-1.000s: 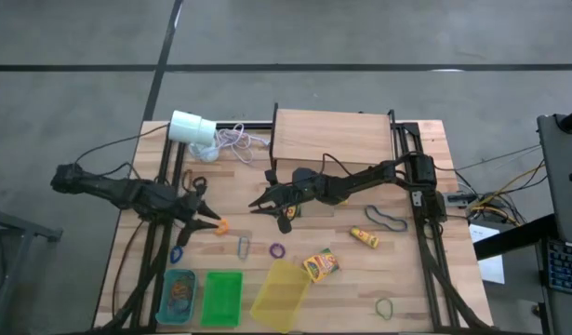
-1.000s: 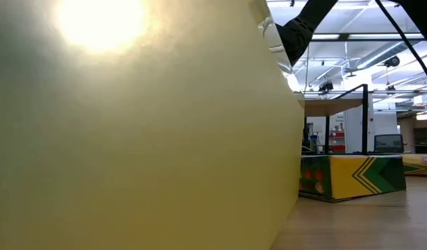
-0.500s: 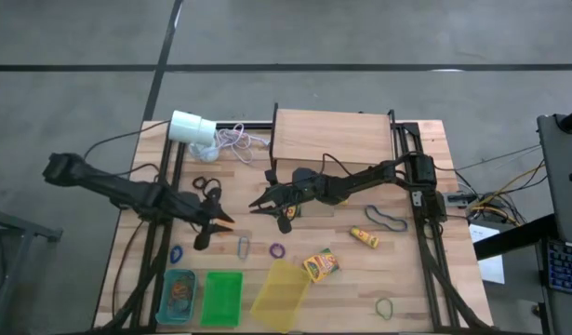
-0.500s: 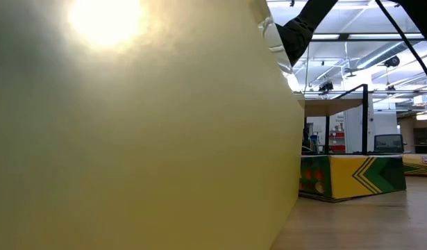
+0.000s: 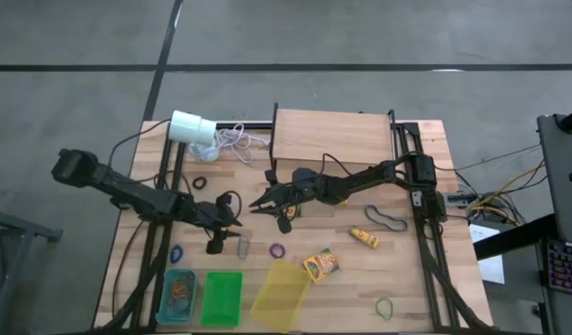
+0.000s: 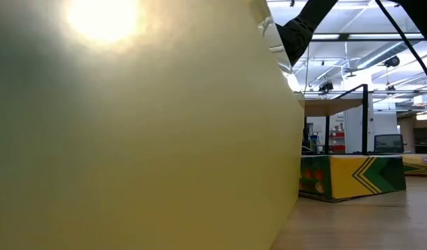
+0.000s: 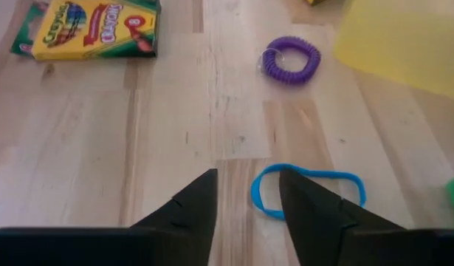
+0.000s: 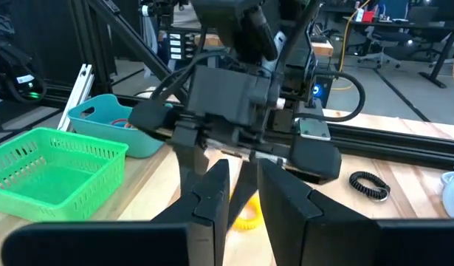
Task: Pick & Place Office Desk Supplies
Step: Put the blue rubberband into the blue bin
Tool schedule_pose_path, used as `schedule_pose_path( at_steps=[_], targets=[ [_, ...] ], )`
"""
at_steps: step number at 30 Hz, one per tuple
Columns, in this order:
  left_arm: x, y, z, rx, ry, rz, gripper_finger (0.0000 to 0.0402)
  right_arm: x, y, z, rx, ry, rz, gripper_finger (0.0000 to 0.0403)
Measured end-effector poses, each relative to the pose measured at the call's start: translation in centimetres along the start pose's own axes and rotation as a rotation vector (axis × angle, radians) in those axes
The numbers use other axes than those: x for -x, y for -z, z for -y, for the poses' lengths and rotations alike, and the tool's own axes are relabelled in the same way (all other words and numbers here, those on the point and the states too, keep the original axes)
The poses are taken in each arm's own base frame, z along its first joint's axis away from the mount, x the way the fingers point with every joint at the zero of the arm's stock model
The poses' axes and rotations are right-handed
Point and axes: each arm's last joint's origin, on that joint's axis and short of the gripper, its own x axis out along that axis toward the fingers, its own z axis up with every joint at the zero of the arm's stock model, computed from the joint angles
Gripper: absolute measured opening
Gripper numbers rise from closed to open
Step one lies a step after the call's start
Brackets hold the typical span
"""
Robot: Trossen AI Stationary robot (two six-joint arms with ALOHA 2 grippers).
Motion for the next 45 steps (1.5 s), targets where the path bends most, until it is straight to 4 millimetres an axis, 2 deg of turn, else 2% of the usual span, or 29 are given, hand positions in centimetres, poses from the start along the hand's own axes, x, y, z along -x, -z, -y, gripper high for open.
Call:
schedule_pose_path(
  at_steps=[5, 9, 25, 30, 42, 45],
  targets=[
    [-1.0, 0.2, 0.0, -0.005, -0.007, -0.018, 0.0206, 0.0, 0.0, 0.0, 0.0, 0.0, 0.0, 0.0068],
    [-1.7, 0.5, 0.0, -0.007, -0.006, -0.037, 0.0224, 0.0, 0.0, 0.0, 0.0, 0.0, 0.0, 0.0068],
    [-3.8, 1.7, 0.1, -0.005, 0.032, -0.113, 0.0196, 0.0, 0.0, 0.0, 0.0, 0.0, 0.0, 0.0068],
    [-3.9, 1.7, 0.1, -0.004, 0.029, -0.109, 0.0161, 0.0, 0.0, 0.0, 0.0, 0.0, 0.0, 0.0068],
    [-3.9, 1.7, 0.2, 0.004, 0.043, -0.11, 0.0013, 0.0, 0.0, 0.0, 0.0, 0.0, 0.0, 0.0068],
    [-3.9, 1.6, 0.2, 0.004, 0.044, -0.109, 0.0006, 0.0, 0.0, 0.0, 0.0, 0.0, 0.0, 0.0068]
  ],
)
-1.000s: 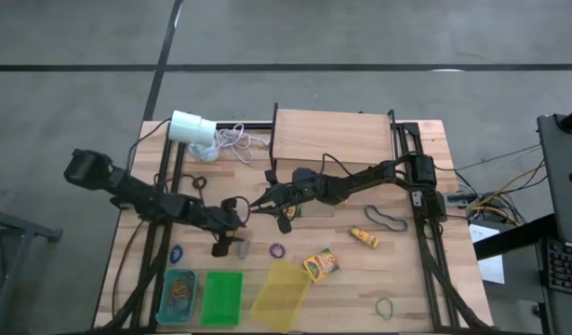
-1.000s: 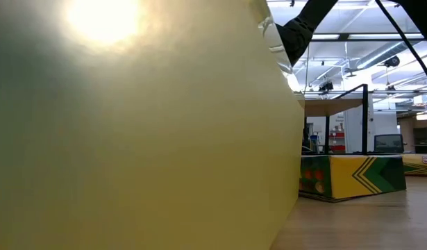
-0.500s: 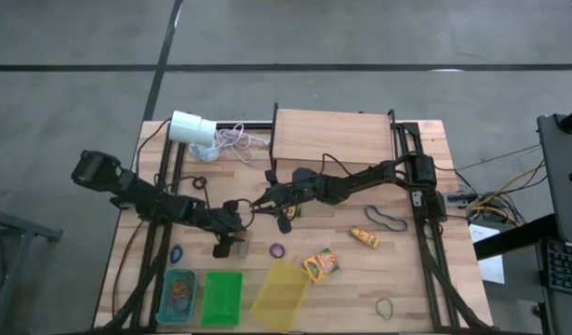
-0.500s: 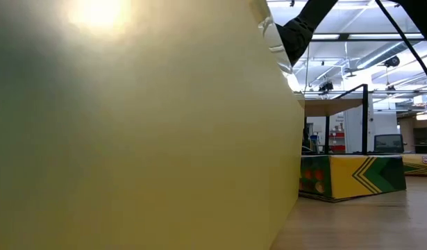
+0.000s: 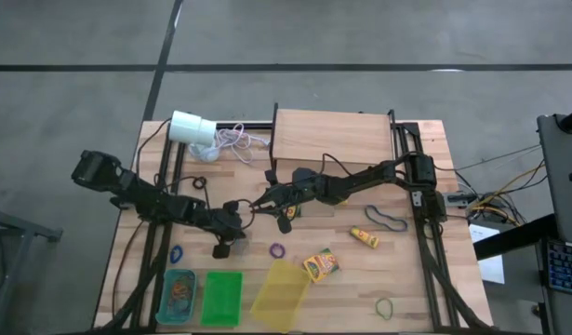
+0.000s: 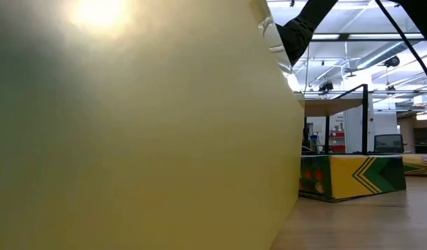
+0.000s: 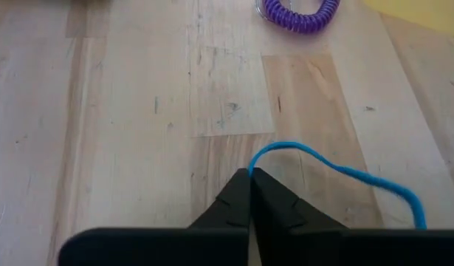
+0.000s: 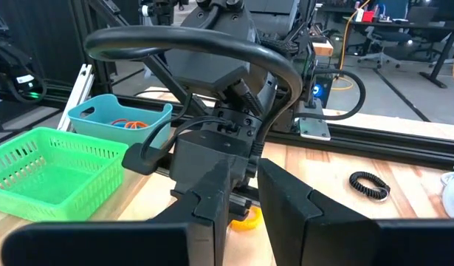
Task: Pick & Place Office Desk Supplies
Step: Put the blue rubberband into the blue bin
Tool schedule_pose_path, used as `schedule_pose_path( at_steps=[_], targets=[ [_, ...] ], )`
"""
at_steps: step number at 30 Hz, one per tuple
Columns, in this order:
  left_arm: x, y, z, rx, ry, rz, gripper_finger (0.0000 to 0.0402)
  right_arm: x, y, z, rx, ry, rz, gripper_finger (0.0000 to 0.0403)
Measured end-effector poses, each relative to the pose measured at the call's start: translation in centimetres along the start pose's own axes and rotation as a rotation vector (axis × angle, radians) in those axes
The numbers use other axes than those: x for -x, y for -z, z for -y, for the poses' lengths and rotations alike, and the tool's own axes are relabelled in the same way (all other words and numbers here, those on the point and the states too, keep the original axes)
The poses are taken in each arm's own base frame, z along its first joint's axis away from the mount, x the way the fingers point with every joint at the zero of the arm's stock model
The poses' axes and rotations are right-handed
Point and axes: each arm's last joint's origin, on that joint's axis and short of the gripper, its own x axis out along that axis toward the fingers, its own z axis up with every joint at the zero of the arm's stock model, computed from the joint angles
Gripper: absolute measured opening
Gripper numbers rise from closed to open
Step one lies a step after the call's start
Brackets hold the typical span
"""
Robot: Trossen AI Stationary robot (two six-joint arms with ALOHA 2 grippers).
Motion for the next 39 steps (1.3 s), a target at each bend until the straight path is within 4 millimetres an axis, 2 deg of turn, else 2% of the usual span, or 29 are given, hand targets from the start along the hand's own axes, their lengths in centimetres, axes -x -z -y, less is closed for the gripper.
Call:
schedule_pose_path(
  at_steps=[9, 15, 26, 31, 35, 39],
  targets=[
    [0.3, -0.2, 0.1, 0.002, 0.021, 0.012, 0.0005, 0.0, 0.0, 0.0, 0.0, 0.0, 0.0, 0.0068],
    [2.2, -1.3, 0.3, 0.021, 0.02, 0.042, 0.0004, 0.0, 0.0, 0.0, 0.0, 0.0, 0.0, 0.0068],
    [8.7, -5.6, 1.2, 0.31, -0.035, -0.135, 0.0004, 0.0, 0.0, 0.0, 0.0, 0.0, 0.0, 0.0068],
    [10.6, -7.1, 2.5, 0.416, -0.036, -0.197, 0.0004, 0.0, 0.0, 0.0, 0.0, 0.0, 0.0, 0.0068],
    [11.7, -7.2, 4.2, 0.538, -0.029, -0.25, 0.0004, 0.0, 0.0, 0.0, 0.0, 0.001, 0.0, 0.0068],
    [12.6, -6.5, 6.2, 0.73, -0.038, -0.324, 0.0006, 0.0, 0.0, 0.0, 0.0, 0.001, 0.0, 0.0068]
  ],
)
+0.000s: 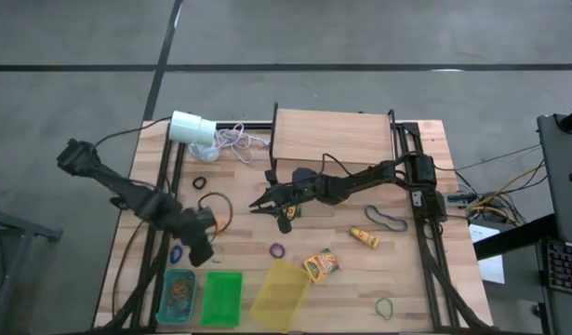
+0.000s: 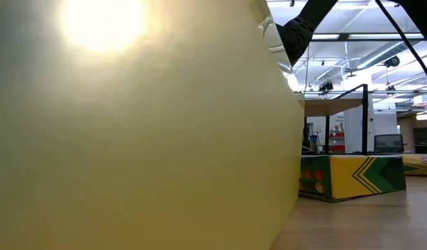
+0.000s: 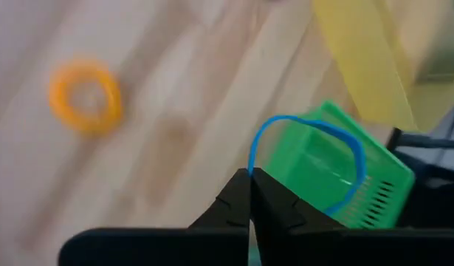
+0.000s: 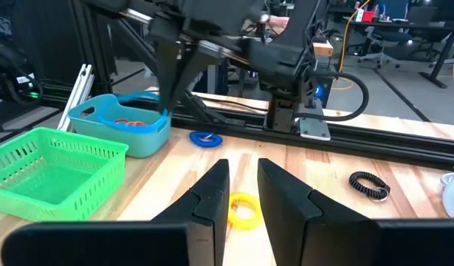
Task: Pick & Place Office Desk Supplies
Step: Put the blue rubberband into the blue bin
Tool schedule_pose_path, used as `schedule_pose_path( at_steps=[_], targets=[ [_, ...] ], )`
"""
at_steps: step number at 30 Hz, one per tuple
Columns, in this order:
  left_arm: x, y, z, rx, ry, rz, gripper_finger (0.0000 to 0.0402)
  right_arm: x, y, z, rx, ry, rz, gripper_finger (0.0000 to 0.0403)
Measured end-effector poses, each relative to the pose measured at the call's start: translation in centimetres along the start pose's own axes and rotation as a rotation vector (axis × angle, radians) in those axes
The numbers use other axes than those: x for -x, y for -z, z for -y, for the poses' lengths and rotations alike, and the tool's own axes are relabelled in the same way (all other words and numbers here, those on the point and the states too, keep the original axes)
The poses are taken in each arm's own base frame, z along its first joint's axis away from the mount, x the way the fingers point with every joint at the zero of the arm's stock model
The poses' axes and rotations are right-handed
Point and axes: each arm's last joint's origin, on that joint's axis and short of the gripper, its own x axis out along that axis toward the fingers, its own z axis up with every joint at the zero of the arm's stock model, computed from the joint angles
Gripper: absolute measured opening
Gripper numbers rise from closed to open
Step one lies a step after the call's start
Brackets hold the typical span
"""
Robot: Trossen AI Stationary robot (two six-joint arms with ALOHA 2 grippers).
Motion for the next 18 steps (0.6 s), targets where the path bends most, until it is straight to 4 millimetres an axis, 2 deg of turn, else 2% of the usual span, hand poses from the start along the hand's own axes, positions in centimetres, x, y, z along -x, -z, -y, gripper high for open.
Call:
schedule_pose_path(
  at_steps=[12, 18],
  targets=[
    [1.0, 9.0, 1.9, 0.515, -0.014, -0.242, 0.0007, 0.0, 0.0, 0.0, 0.0, 0.0, 0.0, 0.0068],
    [1.1, 12.2, 1.9, 0.64, -0.057, -0.26, 0.0008, 0.0, 0.0, 0.0, 0.0, 0.0, 0.0, 0.0068]
  ],
)
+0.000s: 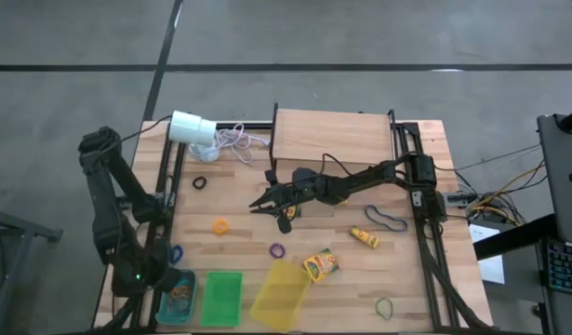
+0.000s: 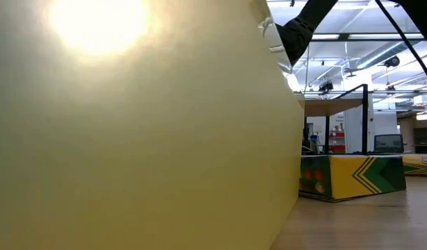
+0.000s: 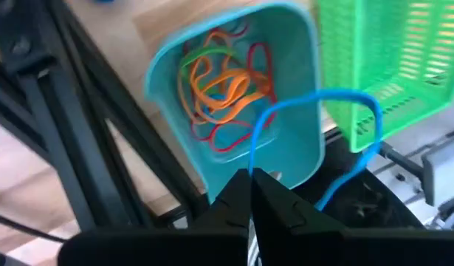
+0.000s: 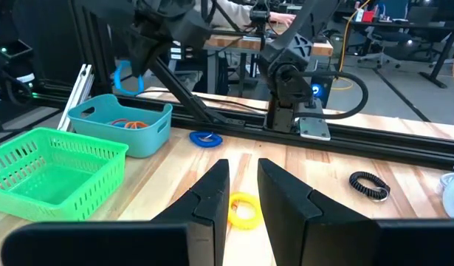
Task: Pick & Place Office Desk Supplies
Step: Put the blue rubberband into the blue bin
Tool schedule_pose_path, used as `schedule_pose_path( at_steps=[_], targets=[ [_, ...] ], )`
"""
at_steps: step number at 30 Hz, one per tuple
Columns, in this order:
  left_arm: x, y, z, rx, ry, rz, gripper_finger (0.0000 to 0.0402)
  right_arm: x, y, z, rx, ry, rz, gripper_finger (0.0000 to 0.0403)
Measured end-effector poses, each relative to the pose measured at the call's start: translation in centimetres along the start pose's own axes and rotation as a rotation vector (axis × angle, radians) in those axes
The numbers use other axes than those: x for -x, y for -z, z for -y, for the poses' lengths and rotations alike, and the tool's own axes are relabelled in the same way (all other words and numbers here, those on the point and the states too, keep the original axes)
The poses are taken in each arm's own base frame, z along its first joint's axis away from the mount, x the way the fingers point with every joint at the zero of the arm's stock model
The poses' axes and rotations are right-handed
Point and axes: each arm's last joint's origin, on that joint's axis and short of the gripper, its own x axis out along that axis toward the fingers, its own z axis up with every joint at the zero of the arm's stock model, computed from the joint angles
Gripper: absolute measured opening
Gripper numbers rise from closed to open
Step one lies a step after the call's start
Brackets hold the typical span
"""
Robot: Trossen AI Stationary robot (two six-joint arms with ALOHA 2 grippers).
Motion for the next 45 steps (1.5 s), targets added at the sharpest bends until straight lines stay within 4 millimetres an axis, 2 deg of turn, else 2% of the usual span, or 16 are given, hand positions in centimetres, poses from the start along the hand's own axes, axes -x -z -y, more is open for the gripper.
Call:
schedule_pose_path(
  at_steps=[16, 28, 40, 45],
  targets=[
    [-2.6, 1.0, 0.4, -0.086, -0.075, 0.003, 0.0008, 0.0, 0.0, 0.0, 0.0, 0.0, 0.0, 0.0068],
    [-4.8, -0.5, -0.2, -0.117, -0.068, 0.003, 0.0008, 0.0, 0.0, 0.0, 0.0, 0.0, 0.0, 0.0068],
    [-6.0, -2.1, -0.5, -0.114, -0.097, -0.015, 0.0009, 0.0, 0.0, 0.0, 0.0, 0.0, 0.0, 0.0068],
    [-6.0, -2.0, -0.4, -0.113, -0.09, -0.024, 0.0036, 0.0, 0.0, 0.0, 0.0, 0.0, 0.0, 0.0068]
  ],
)
